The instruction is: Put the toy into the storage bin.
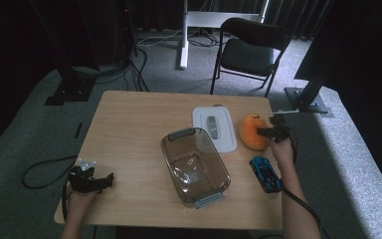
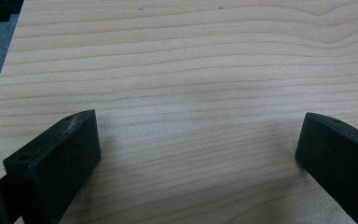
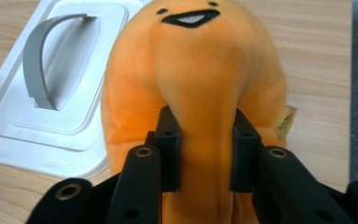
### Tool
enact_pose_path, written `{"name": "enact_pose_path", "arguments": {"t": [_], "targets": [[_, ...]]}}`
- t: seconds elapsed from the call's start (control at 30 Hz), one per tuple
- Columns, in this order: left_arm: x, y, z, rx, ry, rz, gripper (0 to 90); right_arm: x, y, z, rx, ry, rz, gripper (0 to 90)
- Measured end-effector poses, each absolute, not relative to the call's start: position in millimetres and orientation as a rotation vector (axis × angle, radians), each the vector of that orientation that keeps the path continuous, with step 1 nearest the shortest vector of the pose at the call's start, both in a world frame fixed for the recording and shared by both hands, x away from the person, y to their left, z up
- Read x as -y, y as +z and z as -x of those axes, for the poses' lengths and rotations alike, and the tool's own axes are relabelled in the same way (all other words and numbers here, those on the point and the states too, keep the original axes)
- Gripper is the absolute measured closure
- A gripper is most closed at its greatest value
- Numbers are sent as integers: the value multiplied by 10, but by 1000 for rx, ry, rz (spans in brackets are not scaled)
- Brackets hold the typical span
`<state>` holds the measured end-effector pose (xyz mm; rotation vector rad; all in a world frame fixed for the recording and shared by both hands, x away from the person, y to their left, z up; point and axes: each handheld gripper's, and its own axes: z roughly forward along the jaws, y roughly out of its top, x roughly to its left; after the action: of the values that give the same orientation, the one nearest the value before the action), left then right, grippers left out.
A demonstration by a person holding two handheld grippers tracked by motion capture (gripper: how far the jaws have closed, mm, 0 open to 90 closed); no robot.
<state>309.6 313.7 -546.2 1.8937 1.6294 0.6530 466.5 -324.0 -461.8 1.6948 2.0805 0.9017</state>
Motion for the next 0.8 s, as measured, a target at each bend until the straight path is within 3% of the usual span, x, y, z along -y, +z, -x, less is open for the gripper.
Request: {"name": "enact_pose_path", "arguments": {"t": [0.8], "targets": [[-3136,-5462,-3096,-1630,653,-1893,3,3248,-4139,-4357,-2078,1011,-1568,715]]}}
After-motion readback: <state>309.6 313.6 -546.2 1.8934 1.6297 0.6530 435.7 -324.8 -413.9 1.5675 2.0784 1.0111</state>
